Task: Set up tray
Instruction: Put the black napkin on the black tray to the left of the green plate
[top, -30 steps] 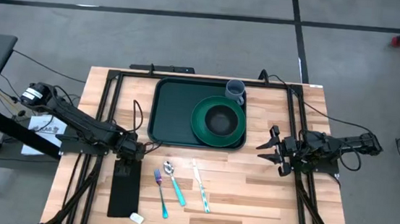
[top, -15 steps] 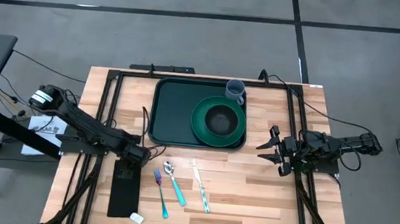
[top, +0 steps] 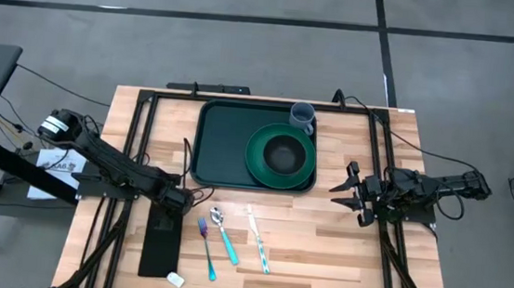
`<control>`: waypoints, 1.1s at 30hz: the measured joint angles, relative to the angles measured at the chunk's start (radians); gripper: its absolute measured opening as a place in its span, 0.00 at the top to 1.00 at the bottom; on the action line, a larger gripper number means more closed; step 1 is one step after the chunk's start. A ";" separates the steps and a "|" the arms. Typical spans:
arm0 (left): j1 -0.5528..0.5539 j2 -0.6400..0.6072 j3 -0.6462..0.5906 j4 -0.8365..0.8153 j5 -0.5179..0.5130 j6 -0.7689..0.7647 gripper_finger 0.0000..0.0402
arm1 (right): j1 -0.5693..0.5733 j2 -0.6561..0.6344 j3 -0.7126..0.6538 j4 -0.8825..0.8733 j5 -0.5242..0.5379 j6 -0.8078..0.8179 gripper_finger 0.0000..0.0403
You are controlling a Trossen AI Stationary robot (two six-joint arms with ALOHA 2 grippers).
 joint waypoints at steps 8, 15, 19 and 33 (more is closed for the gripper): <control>0.003 -0.004 0.136 -0.177 -0.231 0.016 1.00 | 0.000 0.000 0.000 0.000 0.000 0.000 0.71; 0.037 -0.007 0.263 -0.310 -0.396 0.095 1.00 | 0.000 0.000 0.000 0.000 0.000 0.000 0.71; 0.093 -0.008 0.307 -0.322 -0.480 0.191 1.00 | 0.000 0.000 0.000 0.000 0.000 0.000 0.71; 0.406 -0.008 0.326 -0.136 -0.568 0.608 1.00 | 0.000 0.000 0.000 0.000 0.000 0.000 0.71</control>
